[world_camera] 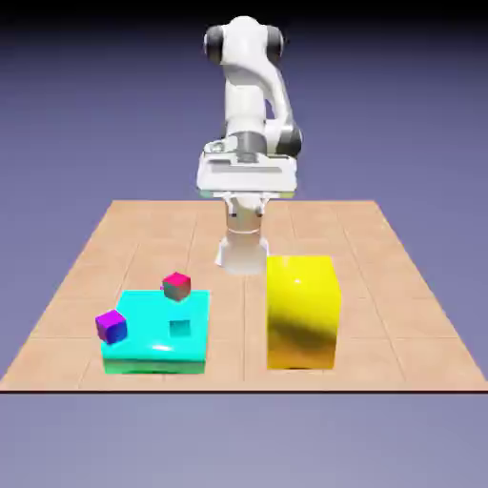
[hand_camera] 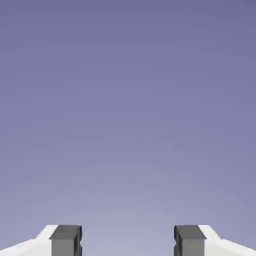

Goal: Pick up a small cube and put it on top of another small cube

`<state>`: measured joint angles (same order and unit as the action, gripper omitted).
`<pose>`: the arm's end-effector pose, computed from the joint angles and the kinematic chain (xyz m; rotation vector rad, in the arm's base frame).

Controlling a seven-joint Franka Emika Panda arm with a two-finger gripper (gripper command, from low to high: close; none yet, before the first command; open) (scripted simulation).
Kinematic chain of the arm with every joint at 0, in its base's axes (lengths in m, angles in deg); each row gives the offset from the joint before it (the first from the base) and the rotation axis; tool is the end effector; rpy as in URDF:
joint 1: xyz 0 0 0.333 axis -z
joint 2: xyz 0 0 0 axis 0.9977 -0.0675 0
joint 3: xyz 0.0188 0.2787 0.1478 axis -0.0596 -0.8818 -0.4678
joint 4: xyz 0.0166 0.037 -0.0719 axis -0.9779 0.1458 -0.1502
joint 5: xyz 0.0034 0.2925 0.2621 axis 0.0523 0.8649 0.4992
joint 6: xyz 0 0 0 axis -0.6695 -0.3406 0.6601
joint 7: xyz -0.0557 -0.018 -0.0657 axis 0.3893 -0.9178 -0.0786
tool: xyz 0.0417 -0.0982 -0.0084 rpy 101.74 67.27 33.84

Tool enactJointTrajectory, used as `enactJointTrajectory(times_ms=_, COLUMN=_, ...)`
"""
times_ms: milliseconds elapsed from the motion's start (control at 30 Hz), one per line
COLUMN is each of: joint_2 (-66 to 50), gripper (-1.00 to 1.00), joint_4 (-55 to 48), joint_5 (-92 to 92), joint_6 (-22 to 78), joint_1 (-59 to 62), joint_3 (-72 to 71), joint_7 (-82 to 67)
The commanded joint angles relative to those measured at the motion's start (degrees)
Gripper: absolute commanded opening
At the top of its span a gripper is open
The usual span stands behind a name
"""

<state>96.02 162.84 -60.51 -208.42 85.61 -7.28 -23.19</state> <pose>0.3869 -0.0126 0.4657 -2.4886 0.9523 -1.0569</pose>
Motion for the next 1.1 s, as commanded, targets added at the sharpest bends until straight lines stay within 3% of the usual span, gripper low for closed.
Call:
enactJointTrajectory(times_ms=0, joint_2=1.0, gripper=0.00, joint_4=-0.2, joint_5=-0.8, joint_6=1.0, joint_1=0.1, joint_3=2.1, joint_7=-1.6)
enactJointTrajectory(times_ms=1067, joint_2=34.4, gripper=0.00, joint_4=-7.0, joint_5=-24.8, joint_6=33.6, joint_1=4.5, joint_3=68.5, joint_7=-51.7)
